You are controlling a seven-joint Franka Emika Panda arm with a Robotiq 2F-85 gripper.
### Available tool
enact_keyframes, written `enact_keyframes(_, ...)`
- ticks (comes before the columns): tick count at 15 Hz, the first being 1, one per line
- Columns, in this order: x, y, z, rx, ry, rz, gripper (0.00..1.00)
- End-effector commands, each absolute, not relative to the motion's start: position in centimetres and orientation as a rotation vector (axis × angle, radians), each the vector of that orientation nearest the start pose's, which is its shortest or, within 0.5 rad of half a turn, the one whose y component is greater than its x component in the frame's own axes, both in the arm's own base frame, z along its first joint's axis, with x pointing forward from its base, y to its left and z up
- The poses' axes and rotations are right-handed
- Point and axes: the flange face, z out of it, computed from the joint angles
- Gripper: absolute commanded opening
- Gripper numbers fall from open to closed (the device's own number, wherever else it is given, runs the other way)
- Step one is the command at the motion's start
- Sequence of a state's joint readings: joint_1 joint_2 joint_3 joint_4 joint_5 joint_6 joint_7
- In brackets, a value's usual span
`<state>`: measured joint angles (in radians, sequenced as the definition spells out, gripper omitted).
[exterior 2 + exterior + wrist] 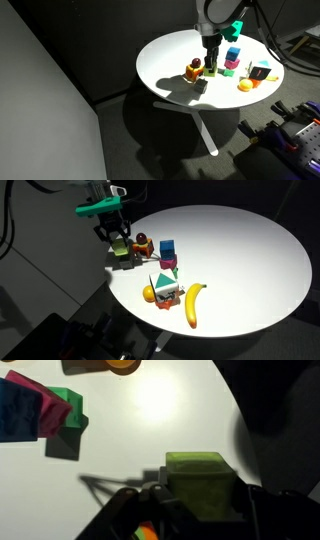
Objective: Pick up the lime green block and put it on the gray block
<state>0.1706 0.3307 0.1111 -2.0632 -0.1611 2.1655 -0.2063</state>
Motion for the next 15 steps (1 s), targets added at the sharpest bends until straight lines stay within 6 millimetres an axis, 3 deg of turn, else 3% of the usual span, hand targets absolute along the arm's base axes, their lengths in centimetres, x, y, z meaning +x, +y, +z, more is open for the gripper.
enact_keyframes(1, 55.2, 16.0, 25.0, -3.114, -0.880, 0.377, 0.31)
enact_keyframes(15, 56.2, 17.5, 22.5, -3.136, -0.820, 0.376, 0.31)
